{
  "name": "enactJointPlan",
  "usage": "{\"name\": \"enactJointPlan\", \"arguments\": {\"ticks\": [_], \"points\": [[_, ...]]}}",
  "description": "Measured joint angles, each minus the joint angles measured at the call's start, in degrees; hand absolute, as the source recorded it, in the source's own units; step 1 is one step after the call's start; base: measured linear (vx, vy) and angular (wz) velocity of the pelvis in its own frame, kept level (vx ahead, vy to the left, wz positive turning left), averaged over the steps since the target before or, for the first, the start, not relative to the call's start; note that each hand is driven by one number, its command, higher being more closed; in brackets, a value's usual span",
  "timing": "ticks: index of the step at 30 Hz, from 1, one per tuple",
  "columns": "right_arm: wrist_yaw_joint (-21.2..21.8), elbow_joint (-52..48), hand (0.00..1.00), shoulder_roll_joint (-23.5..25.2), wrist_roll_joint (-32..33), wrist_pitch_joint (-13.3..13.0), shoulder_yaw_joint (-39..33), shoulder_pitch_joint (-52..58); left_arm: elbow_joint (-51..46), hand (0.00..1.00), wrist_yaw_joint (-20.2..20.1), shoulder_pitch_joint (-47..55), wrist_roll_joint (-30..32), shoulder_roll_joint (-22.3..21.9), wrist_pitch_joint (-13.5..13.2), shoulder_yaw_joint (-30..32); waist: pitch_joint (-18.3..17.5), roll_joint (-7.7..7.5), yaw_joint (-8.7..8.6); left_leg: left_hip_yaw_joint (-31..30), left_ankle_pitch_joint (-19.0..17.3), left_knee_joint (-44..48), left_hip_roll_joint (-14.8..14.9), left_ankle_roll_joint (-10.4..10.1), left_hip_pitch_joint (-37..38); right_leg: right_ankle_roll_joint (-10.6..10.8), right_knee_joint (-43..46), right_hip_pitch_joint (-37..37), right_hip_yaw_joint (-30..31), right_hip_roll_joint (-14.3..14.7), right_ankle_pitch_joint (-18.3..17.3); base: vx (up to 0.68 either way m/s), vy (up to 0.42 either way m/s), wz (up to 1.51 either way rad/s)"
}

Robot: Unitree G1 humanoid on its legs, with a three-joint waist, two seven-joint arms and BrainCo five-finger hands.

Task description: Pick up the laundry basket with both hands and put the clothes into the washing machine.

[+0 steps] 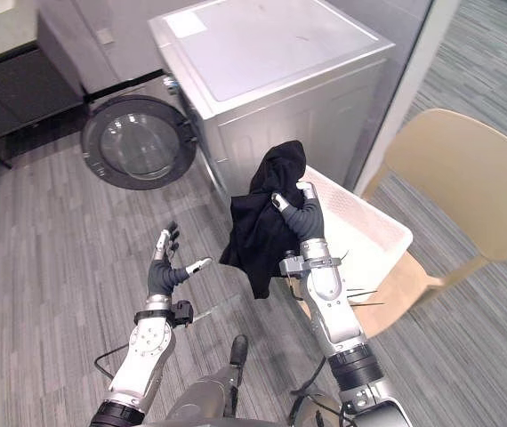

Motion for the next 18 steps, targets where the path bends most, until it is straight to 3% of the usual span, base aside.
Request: {"name": "enactJointPlan", "arguments": {"ticks": [7, 9, 14, 15, 18], "points": [[3.8, -0.03, 1.0, 1.21, 1.93, 0.0, 5.0, -0.09, -2.5, 0.0, -0.13, -5.11, 6.25, 1.33, -0.88, -5.03, -1.67, -0.24, -0.19, 1.0, 0.08, -1.16, -0.18, -0.17, 2.94, 0.6, -2.25, 2.65, 1.62, 0.23, 0.48, -0.02, -0.013, -0.05], [5.41, -0.15, 1.0, 1.4, 5.21, 0.02, 8.68, -0.1, -1.92, 0.0, -0.14, -7.45, 6.51, 1.67, -0.85, -6.99, -2.7, -0.24, -0.41, 1.5, 0.05, -1.23, -0.04, -0.19, 3.56, 0.94, -3.46, 3.4, 2.12, 0.54, 1.26, -0.03, -0.011, -0.13], [6.25, -0.27, 1.0, 2.71, 12.45, 0.32, 9.75, -1.1, 1.73, 0.0, -0.02, -12.05, 6.27, 2.36, -0.84, -8.55, -3.64, -0.41, -0.35, 2.37, 0.01, -1.32, 0.33, -0.26, 4.16, 1.13, -5.35, 4.23, 3.09, 0.99, 2.78, -0.02, -0.001, -0.11], [6.28, -0.27, 1.0, 2.74, 14.26, 0.38, 9.94, -1.19, 2.77, 1.0, -0.05, -13.14, 6.25, 3.34, -0.85, -8.84, -4.2, -0.57, -0.35, 2.7, -0.06, -1.46, 0.37, -0.34, 4.18, 1.39, -5.75, 4.22, 3.49, 0.99, 3.13, -0.04, 0.016, -0.16], [6.38, -0.27, 1.0, 2.77, 17.54, 0.65, 10.73, -2.05, 3.95, 1.0, -0.11, -14.04, 6.22, 5.26, -0.53, -9.63, -5.17, -0.94, -0.54, 3.23, -0.42, -1.6, 0.54, -0.82, 4.15, 1.48, -7.09, 4.25, 4.33, 1.2, 4.31, -0.01, 0.008, -0.15]]}}
